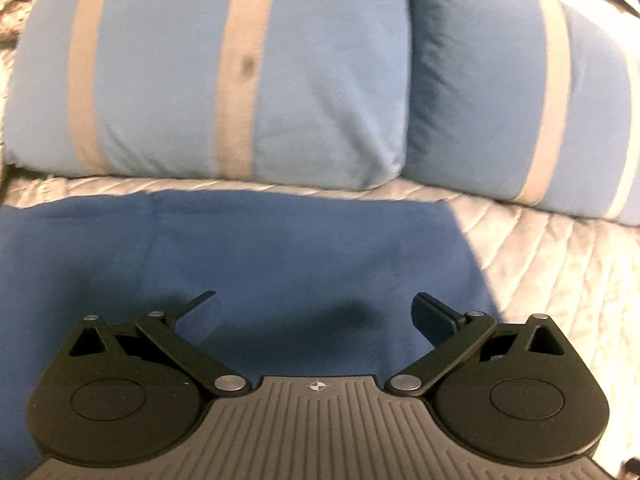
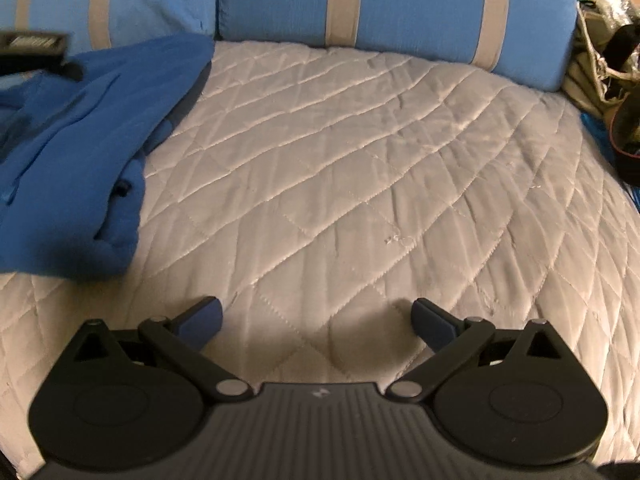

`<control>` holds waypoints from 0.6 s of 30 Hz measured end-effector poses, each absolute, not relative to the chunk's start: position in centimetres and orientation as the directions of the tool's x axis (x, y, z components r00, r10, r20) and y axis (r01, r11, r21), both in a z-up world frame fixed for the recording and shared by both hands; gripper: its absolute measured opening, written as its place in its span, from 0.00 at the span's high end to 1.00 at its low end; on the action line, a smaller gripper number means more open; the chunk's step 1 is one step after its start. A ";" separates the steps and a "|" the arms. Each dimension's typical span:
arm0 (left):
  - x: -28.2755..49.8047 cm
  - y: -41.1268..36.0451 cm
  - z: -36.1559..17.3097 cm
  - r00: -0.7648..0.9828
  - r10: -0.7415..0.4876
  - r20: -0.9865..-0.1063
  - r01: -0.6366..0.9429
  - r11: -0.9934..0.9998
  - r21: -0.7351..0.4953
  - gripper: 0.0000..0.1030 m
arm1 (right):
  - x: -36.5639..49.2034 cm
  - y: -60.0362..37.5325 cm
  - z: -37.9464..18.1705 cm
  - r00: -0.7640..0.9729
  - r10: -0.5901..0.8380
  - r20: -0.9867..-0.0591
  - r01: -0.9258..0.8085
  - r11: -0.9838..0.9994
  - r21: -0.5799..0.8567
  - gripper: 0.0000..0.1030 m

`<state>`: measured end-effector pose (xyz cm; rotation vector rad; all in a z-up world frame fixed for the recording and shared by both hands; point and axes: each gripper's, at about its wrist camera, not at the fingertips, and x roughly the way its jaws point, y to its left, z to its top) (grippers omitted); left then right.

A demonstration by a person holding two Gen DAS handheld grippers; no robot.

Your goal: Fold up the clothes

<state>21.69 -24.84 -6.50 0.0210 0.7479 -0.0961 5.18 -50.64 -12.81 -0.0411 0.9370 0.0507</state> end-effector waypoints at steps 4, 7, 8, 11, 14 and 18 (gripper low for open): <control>23.0 -27.0 -8.9 0.711 -0.087 -0.698 0.095 0.995 -0.028 0.00 | 5.2 -50.7 -12.9 0.602 0.030 -0.798 -0.061 0.998 -0.009 0.00; 23.8 -28.5 -11.2 0.700 -0.072 -0.711 0.091 0.996 -0.011 0.00 | 5.1 -50.6 -13.0 0.607 0.027 -0.794 -0.063 0.998 -0.014 0.00; 23.7 -28.8 -11.7 0.711 -0.057 -0.701 0.092 0.996 0.012 0.00 | 5.1 -50.5 -13.0 0.608 0.026 -0.793 -0.063 0.998 -0.015 0.00; 23.5 -29.0 -12.5 0.739 -0.048 -0.672 0.091 0.995 0.029 0.00 | 5.2 -50.4 -13.0 0.610 0.026 -0.792 -0.063 0.998 -0.016 0.00; 23.3 -28.8 -12.4 0.741 -0.061 -0.669 0.091 0.996 0.011 0.00 | 5.5 -50.2 -13.1 0.612 0.025 -0.790 -0.063 0.998 -0.017 0.00; 23.2 -28.6 -12.2 0.740 -0.072 -0.668 0.093 0.996 -0.004 0.00 | 5.6 -49.9 -13.2 0.618 0.022 -0.786 -0.063 0.998 -0.021 0.00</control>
